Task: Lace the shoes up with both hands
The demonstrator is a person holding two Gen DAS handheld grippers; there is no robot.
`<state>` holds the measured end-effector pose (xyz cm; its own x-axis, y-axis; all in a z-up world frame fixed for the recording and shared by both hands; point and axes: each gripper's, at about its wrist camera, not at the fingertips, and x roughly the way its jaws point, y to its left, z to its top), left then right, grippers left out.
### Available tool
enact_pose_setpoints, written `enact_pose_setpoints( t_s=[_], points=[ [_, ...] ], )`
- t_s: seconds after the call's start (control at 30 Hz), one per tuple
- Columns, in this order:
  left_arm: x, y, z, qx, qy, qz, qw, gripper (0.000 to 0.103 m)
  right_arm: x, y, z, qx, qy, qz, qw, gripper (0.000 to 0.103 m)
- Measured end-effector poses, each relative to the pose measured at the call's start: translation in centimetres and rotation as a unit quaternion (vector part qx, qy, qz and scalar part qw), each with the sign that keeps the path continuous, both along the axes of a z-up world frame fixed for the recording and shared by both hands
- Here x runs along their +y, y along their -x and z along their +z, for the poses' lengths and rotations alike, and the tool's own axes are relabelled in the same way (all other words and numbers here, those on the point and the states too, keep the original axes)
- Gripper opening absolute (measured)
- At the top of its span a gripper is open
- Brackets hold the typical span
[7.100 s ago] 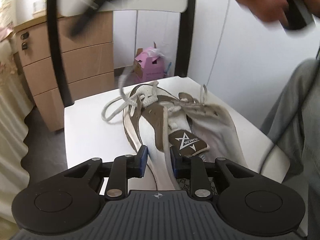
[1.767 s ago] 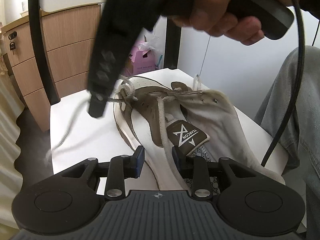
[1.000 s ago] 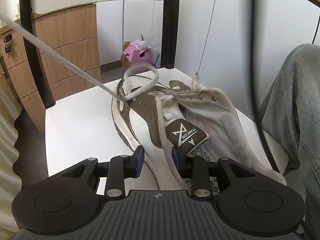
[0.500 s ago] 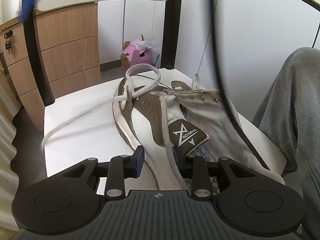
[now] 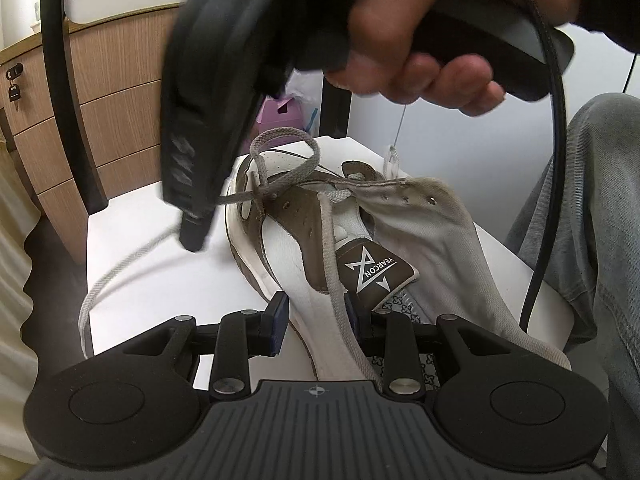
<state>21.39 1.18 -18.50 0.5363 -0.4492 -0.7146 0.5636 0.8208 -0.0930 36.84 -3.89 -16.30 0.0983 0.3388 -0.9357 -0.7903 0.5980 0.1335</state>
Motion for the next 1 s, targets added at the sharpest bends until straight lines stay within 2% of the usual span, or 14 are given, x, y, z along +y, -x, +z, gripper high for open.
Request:
enact_pose_setpoints(
  t_s=[0.1,0.17,0.27,0.5,0.63,0.7,0.8,0.87,0.93,0.97,1.0],
  points=[
    [0.0,0.1,-0.1,0.0,-0.001,-0.001,1.0,0.033,-1.1,-0.8,2.2,0.018,-0.091,-0.05,0.994,0.003],
    [0.0,0.1,-0.1,-0.001,-0.002,-0.002,1.0,0.033,-2.5,-1.2,4.3,0.021,-0.16,-0.086,0.983,0.003],
    [-0.1,0.1,-0.1,-0.001,-0.004,-0.003,1.0,0.033,-3.9,-0.9,7.3,-0.001,-0.238,-0.113,0.965,0.002],
    [-0.4,0.0,-0.1,-0.001,-0.008,-0.009,0.9999,0.033,-3.3,0.1,12.6,-0.035,-0.329,-0.1,0.938,0.002],
    [-0.5,0.0,0.2,-0.002,-0.011,-0.012,0.9999,0.033,-0.1,0.3,15.2,-0.049,-0.34,-0.073,0.936,0.002],
    [-0.5,0.0,0.2,-0.002,-0.012,-0.012,0.9999,0.033,1.4,0.4,15.4,-0.046,-0.345,-0.061,0.936,0.002],
    [-0.4,-0.1,0.2,0.001,-0.009,-0.009,0.9999,0.033,2.7,-0.2,14.6,-0.045,-0.335,-0.052,0.94,0.002],
    [-0.4,-0.1,0.2,0.003,-0.005,-0.007,1.0,0.033,2.9,-1.0,13.5,-0.031,-0.324,-0.067,0.943,0.003],
    [-0.3,-0.1,0.3,0.005,-0.002,-0.007,1.0,0.033,3.3,-1.6,12.5,-0.032,-0.293,-0.067,0.953,0.007],
    [-0.2,-0.1,0.3,0.006,0.0,-0.006,1.0,0.033,3.5,-1.5,12.0,-0.039,-0.271,-0.066,0.959,0.025],
    [-0.1,-0.1,0.3,0.006,0.001,-0.006,1.0,0.033,3.6,-1.3,11.5,-0.045,-0.252,-0.063,0.965,0.063]
  ],
)
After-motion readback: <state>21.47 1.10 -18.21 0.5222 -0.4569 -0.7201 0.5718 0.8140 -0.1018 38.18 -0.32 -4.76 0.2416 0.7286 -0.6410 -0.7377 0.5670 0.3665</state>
